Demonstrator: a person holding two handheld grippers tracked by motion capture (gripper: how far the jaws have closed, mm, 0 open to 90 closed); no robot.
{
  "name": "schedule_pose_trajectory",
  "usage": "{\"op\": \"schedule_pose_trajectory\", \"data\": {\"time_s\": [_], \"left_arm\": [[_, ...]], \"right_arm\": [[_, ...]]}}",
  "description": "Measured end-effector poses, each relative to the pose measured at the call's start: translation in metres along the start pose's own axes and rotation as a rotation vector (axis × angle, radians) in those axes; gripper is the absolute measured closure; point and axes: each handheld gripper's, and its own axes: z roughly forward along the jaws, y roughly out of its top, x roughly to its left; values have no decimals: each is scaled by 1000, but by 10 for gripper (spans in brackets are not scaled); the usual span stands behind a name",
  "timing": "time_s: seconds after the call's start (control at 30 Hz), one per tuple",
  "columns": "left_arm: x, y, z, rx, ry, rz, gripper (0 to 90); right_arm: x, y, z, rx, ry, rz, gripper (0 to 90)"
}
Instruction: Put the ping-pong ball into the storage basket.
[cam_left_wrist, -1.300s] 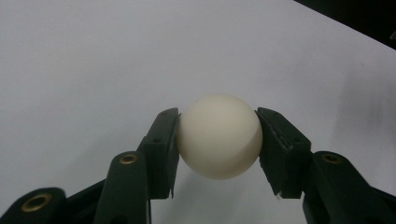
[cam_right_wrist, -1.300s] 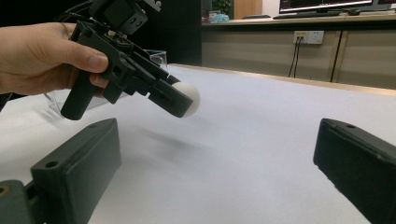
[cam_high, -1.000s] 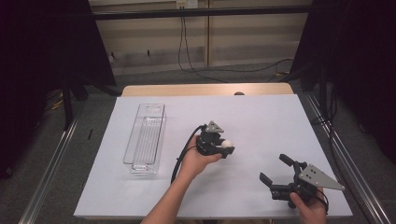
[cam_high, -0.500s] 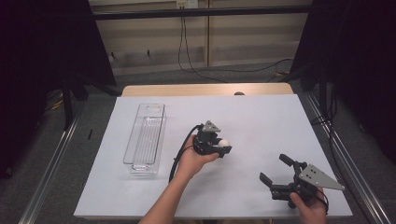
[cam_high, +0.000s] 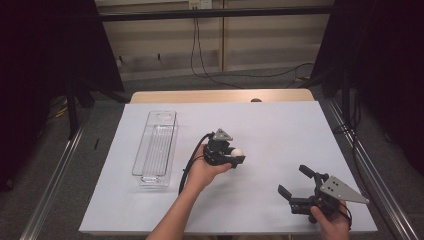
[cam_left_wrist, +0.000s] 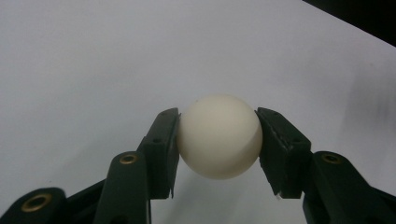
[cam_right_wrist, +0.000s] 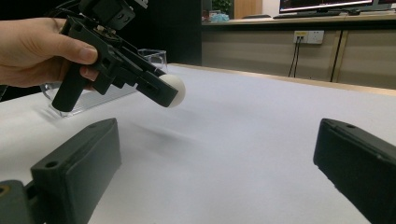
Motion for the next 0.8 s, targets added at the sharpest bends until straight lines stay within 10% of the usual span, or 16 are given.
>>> {"op": "schedule_pose_trajectory", "data": {"time_s": [0.8], "left_arm": [[7, -1, -10, 8, 21, -16, 512]], "right_arm": [[0, 0, 1, 1, 5, 0, 4]]}}
